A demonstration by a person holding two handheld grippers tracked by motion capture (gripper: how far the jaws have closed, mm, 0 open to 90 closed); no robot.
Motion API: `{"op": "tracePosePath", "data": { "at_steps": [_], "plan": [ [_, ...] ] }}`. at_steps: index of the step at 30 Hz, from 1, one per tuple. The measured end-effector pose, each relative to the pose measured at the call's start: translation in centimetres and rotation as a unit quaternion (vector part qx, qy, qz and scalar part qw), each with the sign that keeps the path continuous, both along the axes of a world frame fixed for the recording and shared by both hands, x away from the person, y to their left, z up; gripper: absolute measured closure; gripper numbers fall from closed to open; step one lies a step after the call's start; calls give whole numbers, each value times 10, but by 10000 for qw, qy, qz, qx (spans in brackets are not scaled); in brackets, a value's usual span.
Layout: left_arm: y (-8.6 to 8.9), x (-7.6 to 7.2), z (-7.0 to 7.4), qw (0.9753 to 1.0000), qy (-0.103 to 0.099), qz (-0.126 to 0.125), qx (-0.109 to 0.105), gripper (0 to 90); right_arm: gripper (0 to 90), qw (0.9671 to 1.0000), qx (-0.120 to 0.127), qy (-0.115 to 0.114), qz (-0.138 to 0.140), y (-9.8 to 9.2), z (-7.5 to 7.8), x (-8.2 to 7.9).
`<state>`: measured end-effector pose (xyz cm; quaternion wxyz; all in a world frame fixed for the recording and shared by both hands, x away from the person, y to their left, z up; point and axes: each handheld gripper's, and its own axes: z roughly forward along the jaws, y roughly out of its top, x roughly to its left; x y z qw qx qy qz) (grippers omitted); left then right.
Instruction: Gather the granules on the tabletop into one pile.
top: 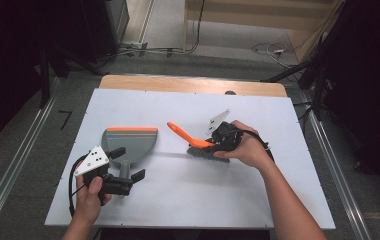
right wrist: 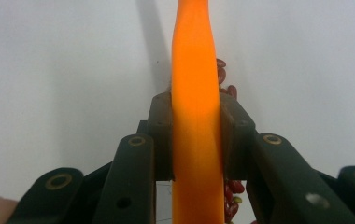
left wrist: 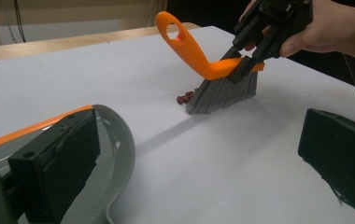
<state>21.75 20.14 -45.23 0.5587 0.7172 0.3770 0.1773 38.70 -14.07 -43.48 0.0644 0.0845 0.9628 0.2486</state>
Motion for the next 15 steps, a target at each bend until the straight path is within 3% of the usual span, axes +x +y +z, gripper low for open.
{"op": "tracePosePath", "data": {
  "at_steps": [3,15],
  "plan": [
    [0,0,0,10000,1,-4,4,0,691,9999,-15,-116,26,2,1,0],
    [0,0,0,10000,0,-12,-1,0,690,9999,133,-94,-5,0,16,-5]
  ]
}}
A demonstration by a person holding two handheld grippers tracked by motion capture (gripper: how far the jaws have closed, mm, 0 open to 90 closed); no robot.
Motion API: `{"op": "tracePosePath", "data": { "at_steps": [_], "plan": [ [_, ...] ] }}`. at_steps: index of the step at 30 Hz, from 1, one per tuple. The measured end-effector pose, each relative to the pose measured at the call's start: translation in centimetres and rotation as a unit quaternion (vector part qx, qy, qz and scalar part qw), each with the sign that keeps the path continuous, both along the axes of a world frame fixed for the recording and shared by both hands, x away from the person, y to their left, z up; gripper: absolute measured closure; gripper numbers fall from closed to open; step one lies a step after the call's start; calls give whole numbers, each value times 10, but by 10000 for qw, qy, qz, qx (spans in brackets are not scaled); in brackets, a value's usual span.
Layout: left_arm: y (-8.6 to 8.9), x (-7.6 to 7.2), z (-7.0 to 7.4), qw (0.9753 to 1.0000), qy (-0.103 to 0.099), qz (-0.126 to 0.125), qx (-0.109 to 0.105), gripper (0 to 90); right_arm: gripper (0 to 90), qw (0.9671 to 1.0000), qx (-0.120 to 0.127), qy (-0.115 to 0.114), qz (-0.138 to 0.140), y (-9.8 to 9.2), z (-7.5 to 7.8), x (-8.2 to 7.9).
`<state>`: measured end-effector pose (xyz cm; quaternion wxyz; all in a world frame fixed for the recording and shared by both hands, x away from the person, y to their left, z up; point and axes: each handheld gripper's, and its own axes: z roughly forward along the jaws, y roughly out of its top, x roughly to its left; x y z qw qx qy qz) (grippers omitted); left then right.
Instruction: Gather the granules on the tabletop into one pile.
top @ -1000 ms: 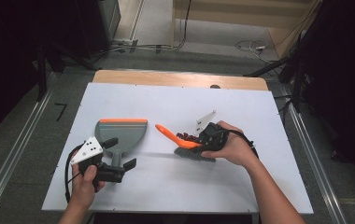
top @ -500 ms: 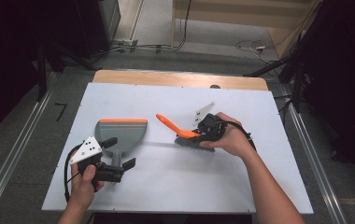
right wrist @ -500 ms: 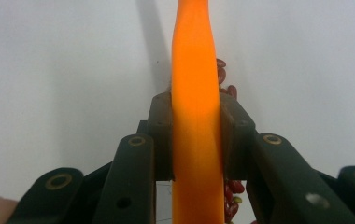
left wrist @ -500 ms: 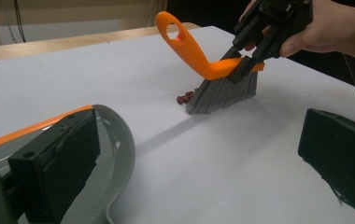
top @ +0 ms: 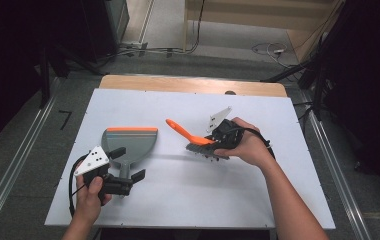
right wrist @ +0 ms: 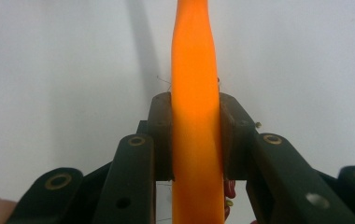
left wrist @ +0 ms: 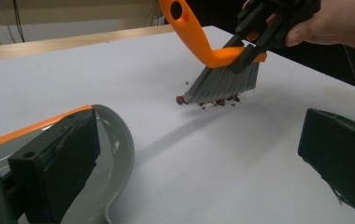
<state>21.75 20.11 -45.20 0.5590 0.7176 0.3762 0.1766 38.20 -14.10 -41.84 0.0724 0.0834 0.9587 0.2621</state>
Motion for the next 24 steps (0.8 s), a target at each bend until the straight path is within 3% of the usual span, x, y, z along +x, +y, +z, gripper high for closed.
{"op": "tracePosePath", "data": {
  "at_steps": [6,11,14,17,24],
  "plan": [
    [0,0,0,10000,3,-6,16,0,690,9999,28,94,56,7,2,-7],
    [0,0,0,10000,1,-5,-8,0,690,9987,-40,480,191,16,-6,-14],
    [0,0,0,10000,0,-13,7,0,689,9984,-292,454,153,20,-14,-11],
    [0,0,0,10000,-2,-8,6,0,690,9982,-265,532,-52,17,-15,-5],
    [1,0,0,10000,-2,-9,0,0,690,9991,-192,307,-217,11,-15,6]
  ]
}}
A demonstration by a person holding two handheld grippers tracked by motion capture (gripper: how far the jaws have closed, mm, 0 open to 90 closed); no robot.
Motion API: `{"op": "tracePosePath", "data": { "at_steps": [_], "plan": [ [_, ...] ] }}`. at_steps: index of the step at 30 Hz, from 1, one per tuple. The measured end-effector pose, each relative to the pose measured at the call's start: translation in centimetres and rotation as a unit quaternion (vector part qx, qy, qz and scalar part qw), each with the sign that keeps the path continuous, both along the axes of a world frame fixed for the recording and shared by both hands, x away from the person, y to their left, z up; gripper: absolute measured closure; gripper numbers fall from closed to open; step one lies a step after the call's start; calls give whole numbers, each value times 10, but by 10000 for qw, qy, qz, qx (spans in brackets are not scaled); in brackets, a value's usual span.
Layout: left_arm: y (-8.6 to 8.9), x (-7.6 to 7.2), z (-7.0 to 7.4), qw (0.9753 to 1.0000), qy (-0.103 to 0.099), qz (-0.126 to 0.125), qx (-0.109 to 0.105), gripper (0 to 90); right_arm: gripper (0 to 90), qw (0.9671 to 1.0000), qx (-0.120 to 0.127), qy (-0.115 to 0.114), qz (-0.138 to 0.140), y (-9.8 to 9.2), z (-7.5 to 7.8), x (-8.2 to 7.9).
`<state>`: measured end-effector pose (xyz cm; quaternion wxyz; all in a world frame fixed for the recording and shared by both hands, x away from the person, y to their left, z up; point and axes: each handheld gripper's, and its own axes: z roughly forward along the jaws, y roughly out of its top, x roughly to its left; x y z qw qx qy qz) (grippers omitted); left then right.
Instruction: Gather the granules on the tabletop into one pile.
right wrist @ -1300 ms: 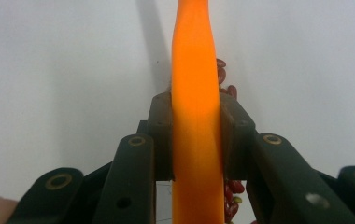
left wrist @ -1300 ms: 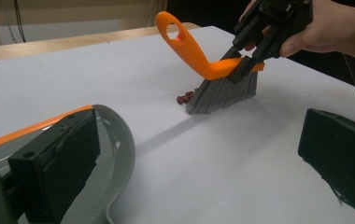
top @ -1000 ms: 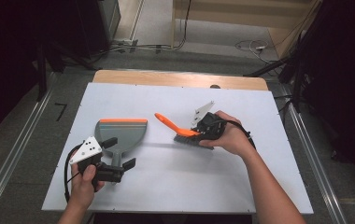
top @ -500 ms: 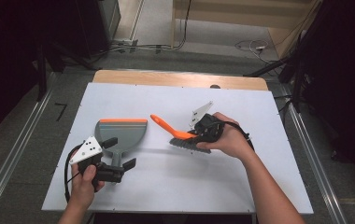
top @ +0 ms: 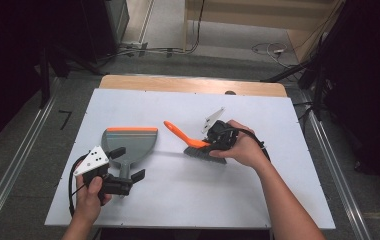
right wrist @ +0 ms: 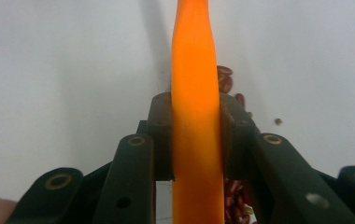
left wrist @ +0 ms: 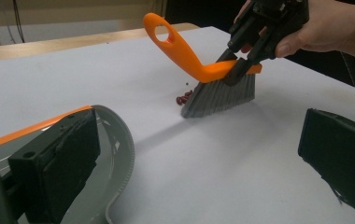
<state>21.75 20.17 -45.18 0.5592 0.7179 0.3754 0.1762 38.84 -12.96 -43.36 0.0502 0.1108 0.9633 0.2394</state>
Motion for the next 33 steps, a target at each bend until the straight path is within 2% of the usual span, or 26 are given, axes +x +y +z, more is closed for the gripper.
{"op": "tracePosePath", "data": {
  "at_steps": [2,3,7,11,13,15,18,22,24,27,29,30,31,33],
  "plan": [
    [0,0,0,10000,-2,1,3,0,690,9999,-25,-102,-94,0,1,1],
    [0,0,0,10000,-5,-6,-2,0,690,9999,-56,-70,-135,-1,2,1],
    [1,0,0,10000,-5,1,-5,0,690,9997,62,-209,-67,-1,7,1],
    [0,0,0,10000,5,2,-14,0,689,9993,173,-281,-165,1,19,-5],
    [-1,1,0,10000,-2,-7,-16,0,689,9983,346,-40,-459,3,24,-7],
    [-1,1,0,10000,-2,-4,-13,0,689,9957,576,122,-714,7,28,-9],
    [-1,0,0,10000,-6,-7,-3,0,689,9893,819,333,-1158,16,29,-9],
    [-1,0,0,10000,-8,-11,11,0,689,9743,1122,806,-1777,29,17,-7],
    [0,0,0,10000,-4,-13,22,0,689,9663,1158,1104,-2015,35,7,-5],
    [2,0,0,10000,-16,1,-10,0,689,9592,1024,1406,-2229,39,-7,0],
    [2,0,0,10000,-13,6,-18,0,689,9569,942,1338,-2399,37,-12,4],
    [3,0,0,10000,-20,5,-29,0,689,9517,978,1437,-2530,34,-12,6],
    [3,0,0,10000,-19,5,-33,0,690,9484,991,1467,-2631,30,-12,9],
    [3,0,1,10000,-18,4,-29,0,690,9455,945,1375,-2795,23,-11,12]
  ]
}}
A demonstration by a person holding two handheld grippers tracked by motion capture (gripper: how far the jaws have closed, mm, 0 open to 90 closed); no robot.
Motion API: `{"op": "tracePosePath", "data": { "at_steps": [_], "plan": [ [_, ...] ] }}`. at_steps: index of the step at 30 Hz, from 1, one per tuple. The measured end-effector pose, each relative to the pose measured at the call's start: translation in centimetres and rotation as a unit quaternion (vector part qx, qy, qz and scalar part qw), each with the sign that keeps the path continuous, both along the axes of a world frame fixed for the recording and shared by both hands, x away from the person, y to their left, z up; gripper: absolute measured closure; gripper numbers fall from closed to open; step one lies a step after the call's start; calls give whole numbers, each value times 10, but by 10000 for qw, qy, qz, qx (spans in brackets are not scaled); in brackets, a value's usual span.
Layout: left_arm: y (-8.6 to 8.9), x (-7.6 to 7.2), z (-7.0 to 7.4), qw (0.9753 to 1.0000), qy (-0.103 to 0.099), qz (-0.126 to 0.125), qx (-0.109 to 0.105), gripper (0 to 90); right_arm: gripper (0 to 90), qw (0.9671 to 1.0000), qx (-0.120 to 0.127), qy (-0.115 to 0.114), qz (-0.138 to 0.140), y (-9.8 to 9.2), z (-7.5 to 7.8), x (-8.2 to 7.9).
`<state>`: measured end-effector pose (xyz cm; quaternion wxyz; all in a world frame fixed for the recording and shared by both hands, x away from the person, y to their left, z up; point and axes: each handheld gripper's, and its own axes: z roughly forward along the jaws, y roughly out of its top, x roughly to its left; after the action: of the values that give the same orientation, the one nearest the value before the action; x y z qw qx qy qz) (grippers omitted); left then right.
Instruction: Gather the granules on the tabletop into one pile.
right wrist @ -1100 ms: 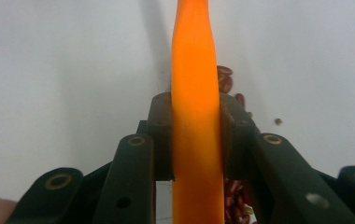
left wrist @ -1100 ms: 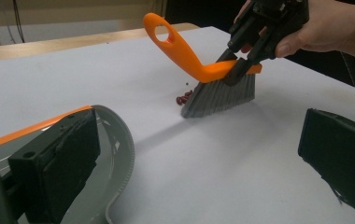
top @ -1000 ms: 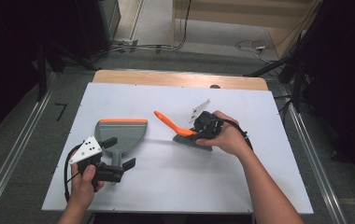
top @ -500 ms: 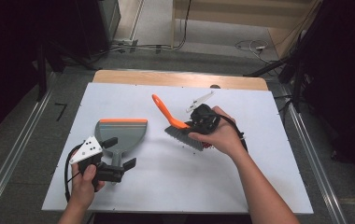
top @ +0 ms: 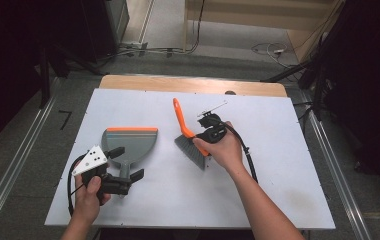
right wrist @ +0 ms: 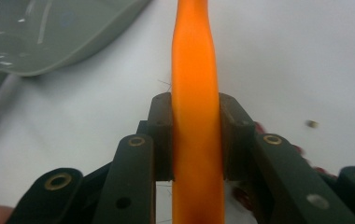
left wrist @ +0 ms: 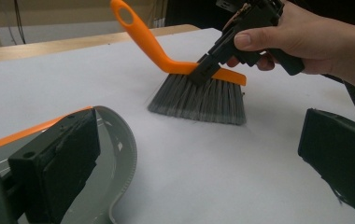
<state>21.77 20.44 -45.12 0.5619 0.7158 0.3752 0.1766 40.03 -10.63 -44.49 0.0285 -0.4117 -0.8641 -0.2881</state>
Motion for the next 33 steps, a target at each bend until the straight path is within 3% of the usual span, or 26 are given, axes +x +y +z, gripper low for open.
{"op": "tracePosePath", "data": {
  "at_steps": [6,19,27,33],
  "plan": [
    [-2,0,0,10000,2,-16,24,0,690,9992,-92,-12,-397,-19,2,3],
    [-4,0,-1,10000,8,-25,35,0,690,9977,-163,-114,-642,-41,3,0],
    [-4,0,-1,10000,8,-26,36,0,690,9978,-104,-282,-585,-46,10,-3],
    [-5,0,-1,10000,7,-53,49,0,689,9986,24,-436,-307,-46,17,-8]
  ]
}}
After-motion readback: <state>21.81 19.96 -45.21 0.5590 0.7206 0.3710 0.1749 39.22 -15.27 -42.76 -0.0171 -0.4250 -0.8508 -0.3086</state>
